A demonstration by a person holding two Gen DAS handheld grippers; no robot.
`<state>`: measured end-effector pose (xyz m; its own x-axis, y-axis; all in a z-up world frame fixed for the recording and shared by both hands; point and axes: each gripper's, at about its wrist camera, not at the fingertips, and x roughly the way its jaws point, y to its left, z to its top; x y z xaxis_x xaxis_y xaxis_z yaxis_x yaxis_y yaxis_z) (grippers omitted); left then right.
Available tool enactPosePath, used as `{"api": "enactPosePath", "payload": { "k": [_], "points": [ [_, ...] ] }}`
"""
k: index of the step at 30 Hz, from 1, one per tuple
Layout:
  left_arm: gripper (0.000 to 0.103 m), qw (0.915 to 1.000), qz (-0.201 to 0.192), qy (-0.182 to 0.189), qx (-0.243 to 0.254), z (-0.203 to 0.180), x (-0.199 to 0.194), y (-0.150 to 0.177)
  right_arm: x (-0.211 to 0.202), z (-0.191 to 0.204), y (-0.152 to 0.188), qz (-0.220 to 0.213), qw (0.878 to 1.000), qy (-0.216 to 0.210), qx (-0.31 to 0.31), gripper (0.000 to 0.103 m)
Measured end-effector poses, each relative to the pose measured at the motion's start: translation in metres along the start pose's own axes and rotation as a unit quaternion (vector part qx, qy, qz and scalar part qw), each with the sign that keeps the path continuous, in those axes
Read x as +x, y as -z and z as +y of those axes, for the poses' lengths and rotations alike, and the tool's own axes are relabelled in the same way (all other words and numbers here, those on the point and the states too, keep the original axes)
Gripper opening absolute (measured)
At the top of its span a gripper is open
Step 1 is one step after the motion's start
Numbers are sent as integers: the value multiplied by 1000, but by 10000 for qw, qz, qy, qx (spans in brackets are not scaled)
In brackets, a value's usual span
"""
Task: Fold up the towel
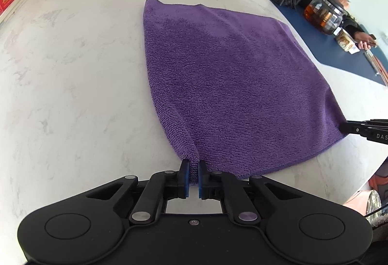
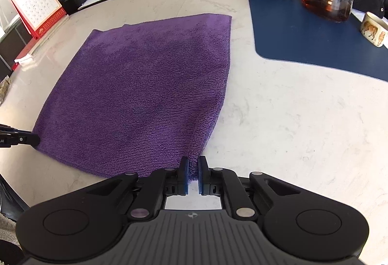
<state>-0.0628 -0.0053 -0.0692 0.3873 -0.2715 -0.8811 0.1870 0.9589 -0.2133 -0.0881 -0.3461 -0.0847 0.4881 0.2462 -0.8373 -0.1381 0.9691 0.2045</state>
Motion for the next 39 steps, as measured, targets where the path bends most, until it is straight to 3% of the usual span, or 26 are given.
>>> {"api": "enactPosePath", "payload": {
  "k": [20, 39],
  "points": [
    [3, 9965, -656, 417, -322, 10, -25, -37, -16, -11, -28, -452, 9970, -478, 406, 8],
    [3, 9930, -1022, 498, -331, 31, -13, -105, 6, -14, -93, -732, 9952, -639, -89, 8]
  ]
}}
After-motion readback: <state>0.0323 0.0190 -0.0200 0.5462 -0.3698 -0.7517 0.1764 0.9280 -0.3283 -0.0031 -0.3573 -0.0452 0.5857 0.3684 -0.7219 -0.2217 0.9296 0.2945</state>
